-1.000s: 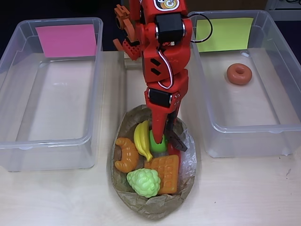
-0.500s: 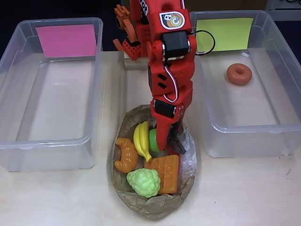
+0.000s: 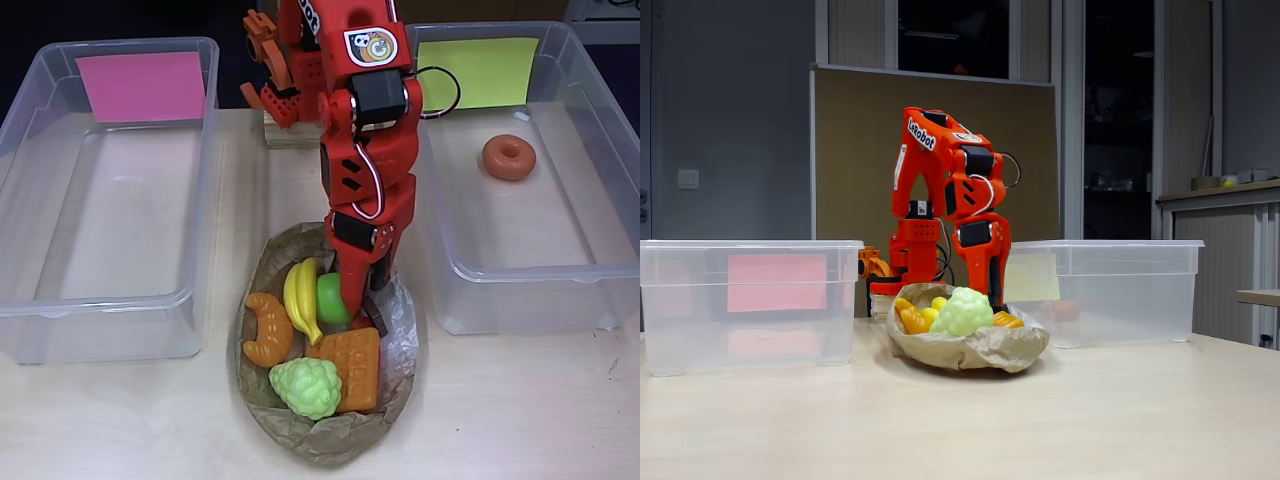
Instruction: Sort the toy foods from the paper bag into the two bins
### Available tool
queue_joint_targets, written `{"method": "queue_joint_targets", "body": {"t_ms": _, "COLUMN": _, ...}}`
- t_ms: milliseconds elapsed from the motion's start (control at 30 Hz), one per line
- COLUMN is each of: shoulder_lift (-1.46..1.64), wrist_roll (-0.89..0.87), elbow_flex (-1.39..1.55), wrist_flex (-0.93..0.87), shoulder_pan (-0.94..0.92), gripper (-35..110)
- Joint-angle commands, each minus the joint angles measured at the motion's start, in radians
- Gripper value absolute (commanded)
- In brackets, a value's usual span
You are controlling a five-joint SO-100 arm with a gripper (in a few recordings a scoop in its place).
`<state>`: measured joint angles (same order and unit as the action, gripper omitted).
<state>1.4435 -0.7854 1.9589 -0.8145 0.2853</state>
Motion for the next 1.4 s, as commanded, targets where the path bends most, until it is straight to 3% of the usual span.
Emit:
{"method": "queue_joint_targets", "body": {"t_ms": 0, "shoulder_lift": 0.018, "wrist_roll": -0.028, "elbow_flex": 0.005, "wrist_flex": 0.011, "shoulder_pan": 0.021, "gripper": 12}}
{"method": "queue_joint_targets", "body": {"t_ms": 367, "shoulder_lift": 0.017, "wrist_roll": -0.038, "elbow_flex": -0.025, "wrist_flex": -0.011, "shoulder_pan": 0.008, "gripper": 3}}
{"method": "queue_joint_targets", "body": {"t_ms": 567, "shoulder_lift": 0.031, "wrist_roll": 0.0, "elbow_flex": -0.104, "wrist_flex": -0.109, "shoulder_pan": -0.015, "gripper": 2}}
{"method": "queue_joint_targets", "body": {"t_ms": 967, "shoulder_lift": 0.141, "wrist_roll": 0.092, "elbow_flex": -0.526, "wrist_flex": -0.598, "shoulder_pan": -0.026, "gripper": 2}}
{"method": "queue_joint_targets", "body": {"t_ms": 1167, "shoulder_lift": 0.265, "wrist_roll": -0.037, "elbow_flex": -0.68, "wrist_flex": -0.833, "shoulder_pan": 0.063, "gripper": 2}}
{"method": "queue_joint_targets", "body": {"t_ms": 1367, "shoulder_lift": 0.407, "wrist_roll": -0.39, "elbow_flex": -0.703, "wrist_flex": -0.939, "shoulder_pan": 0.279, "gripper": 3}}
